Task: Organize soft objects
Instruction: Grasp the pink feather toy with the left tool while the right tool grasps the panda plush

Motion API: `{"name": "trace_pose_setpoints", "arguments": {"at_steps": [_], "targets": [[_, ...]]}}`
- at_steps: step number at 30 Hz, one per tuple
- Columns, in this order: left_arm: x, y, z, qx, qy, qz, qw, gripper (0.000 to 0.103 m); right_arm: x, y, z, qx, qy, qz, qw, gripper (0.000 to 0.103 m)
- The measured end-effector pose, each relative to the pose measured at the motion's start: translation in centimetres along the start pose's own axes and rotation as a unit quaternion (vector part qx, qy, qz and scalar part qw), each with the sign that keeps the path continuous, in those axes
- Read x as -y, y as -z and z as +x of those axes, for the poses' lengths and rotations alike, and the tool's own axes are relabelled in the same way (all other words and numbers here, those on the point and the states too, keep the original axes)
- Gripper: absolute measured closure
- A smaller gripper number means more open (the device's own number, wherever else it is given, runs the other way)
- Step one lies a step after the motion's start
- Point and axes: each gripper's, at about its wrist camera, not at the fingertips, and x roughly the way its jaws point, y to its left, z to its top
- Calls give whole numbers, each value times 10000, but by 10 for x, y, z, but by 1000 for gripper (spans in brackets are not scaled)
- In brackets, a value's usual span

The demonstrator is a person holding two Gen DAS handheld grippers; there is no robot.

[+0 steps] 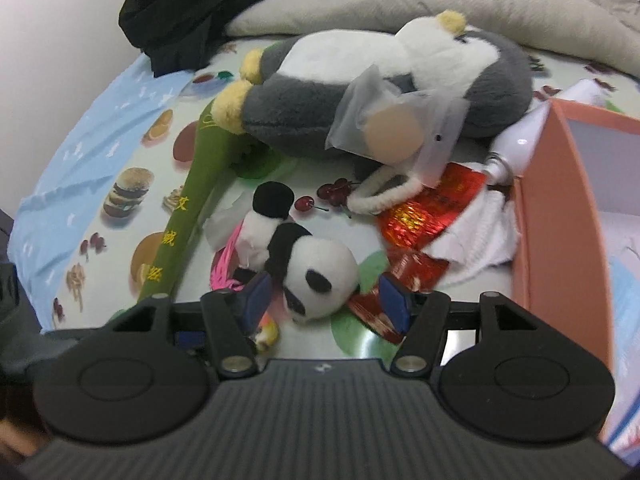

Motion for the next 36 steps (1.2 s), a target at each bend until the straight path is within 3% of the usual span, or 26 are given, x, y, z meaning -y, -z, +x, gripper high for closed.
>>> {"name": "trace_pose_setpoints", "arguments": {"at_steps": [12, 18, 36], "targets": [[6, -4, 16, 94, -73, -3, 9999, 50, -2, -13, 35, -277, -160, -109, 9994, 42], [4, -5, 16, 81, -117, -62, 9999, 69, -5, -15, 40, -378, -149, -235, 9989, 39], [2, 6, -15, 103, -258, 216, 9994, 70, -19, 1, 7, -64, 203, -154, 9997, 46]]}}
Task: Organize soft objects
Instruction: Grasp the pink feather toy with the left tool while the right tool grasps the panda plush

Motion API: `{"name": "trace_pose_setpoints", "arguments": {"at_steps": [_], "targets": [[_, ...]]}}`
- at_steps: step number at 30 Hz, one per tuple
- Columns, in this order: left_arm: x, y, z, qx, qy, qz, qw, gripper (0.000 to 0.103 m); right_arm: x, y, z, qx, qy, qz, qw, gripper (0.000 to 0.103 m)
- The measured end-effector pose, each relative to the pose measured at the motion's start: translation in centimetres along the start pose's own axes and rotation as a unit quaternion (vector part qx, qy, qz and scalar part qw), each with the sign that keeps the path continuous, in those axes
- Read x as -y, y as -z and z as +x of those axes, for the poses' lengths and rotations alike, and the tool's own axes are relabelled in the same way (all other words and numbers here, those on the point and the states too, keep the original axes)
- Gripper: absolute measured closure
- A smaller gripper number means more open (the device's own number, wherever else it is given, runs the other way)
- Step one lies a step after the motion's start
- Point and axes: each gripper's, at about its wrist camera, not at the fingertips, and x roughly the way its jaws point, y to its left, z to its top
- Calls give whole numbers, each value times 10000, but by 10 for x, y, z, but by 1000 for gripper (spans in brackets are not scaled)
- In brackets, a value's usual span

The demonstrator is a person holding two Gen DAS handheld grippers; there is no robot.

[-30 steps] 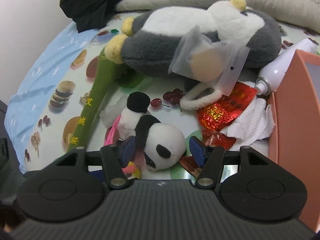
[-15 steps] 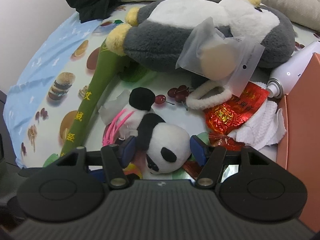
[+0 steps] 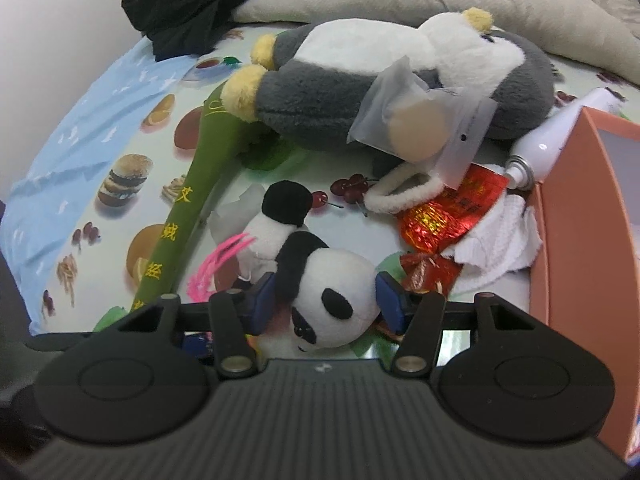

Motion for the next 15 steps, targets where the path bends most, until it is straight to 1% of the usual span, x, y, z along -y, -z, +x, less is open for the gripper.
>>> {"name": "trace_pose_setpoints", "arguments": {"at_steps": [9, 15], "targets": [[3, 15, -33, 52, -21, 161, 9999, 70, -3, 30, -33, 135, 194, 246, 9994, 46], [14, 24, -51, 96, -18, 397, 9992, 70, -7, 54, -57, 231, 305, 395, 9985, 46]]}}
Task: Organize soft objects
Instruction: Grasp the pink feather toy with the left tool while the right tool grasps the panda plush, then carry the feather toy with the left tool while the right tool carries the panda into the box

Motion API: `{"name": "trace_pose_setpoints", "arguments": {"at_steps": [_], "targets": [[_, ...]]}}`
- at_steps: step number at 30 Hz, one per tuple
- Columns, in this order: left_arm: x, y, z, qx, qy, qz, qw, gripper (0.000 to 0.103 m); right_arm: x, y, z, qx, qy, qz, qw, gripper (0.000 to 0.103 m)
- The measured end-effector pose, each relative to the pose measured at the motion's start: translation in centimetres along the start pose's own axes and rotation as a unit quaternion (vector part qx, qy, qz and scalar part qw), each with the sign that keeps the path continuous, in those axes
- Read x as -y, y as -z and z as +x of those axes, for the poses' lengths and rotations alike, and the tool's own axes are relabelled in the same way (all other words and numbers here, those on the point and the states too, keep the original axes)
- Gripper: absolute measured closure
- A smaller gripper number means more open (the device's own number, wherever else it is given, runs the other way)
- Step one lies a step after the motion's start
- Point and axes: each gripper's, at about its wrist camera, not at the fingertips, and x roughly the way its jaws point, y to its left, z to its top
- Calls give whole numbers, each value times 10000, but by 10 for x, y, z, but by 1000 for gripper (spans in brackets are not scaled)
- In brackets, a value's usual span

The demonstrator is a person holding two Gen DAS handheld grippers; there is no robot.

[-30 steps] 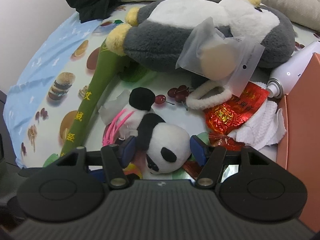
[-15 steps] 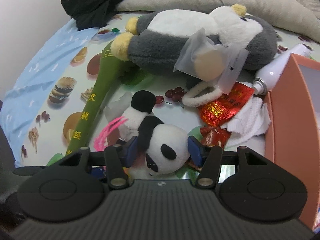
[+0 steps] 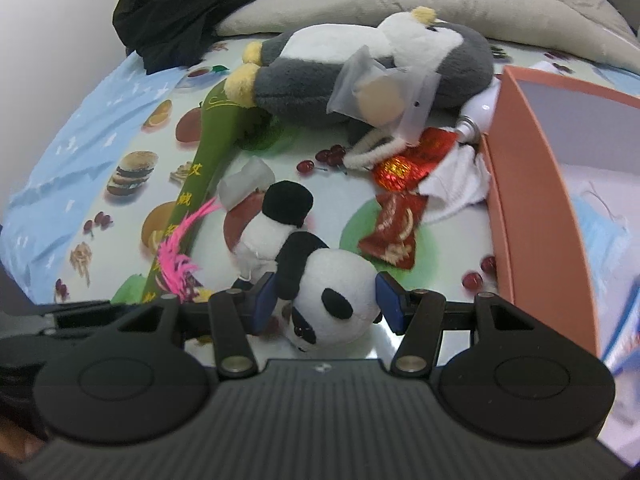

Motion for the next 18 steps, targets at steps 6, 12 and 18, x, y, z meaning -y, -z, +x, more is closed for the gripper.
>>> {"name": "trace_pose_setpoints", "arguments": {"at_steps": [6, 12, 18], "targets": [[13, 11, -16, 0, 18, 213, 9998, 70, 4, 26, -26, 123, 157, 257, 9995, 46], [23, 25, -23, -176, -93, 426, 9989, 70, 8, 51, -49, 186, 186, 418, 9988, 46], [35, 25, -38, -156, 9, 509, 9986, 70, 15, 60, -76, 440, 167, 595, 9971, 46]]}}
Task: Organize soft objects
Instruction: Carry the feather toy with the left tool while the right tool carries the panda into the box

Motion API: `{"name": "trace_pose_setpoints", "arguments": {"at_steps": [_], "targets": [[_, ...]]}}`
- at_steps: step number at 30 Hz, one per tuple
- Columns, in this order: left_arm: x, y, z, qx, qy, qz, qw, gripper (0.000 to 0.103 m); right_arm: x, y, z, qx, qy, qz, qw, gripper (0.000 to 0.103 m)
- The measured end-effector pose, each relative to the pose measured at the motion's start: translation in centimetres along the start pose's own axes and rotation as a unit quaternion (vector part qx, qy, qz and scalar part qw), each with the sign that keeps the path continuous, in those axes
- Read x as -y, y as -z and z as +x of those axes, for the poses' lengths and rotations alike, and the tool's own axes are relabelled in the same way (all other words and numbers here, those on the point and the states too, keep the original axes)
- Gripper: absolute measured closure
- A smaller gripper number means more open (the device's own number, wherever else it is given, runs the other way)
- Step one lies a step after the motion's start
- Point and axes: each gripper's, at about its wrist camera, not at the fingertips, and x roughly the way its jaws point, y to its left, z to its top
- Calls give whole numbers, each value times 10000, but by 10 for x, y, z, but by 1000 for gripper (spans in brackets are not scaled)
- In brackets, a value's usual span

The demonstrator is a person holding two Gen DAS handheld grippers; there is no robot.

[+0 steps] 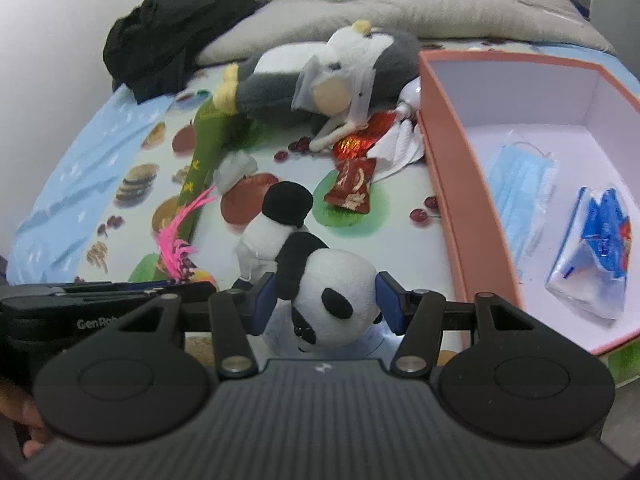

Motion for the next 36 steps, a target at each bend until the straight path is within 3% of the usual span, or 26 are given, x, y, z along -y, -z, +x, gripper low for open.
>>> {"name": "trace_pose_setpoints", "arguments": {"at_steps": [13, 22, 29, 36], "targets": [[58, -57, -46, 582, 344, 496, 9965, 70, 22, -33, -66, 919, 163, 191, 9955, 46], [120, -98, -55, 751, 732, 953, 9899, 70, 54, -57, -111, 1564, 492, 395, 9857, 46], [177, -111, -29, 599, 983, 1324, 9845, 69, 95, -58, -130, 1796, 742, 719, 9783, 46], [217, -113, 25, 193, 1093, 1550, 9817, 69, 146, -53, -115, 1626, 1150, 1081, 9740, 46]]}}
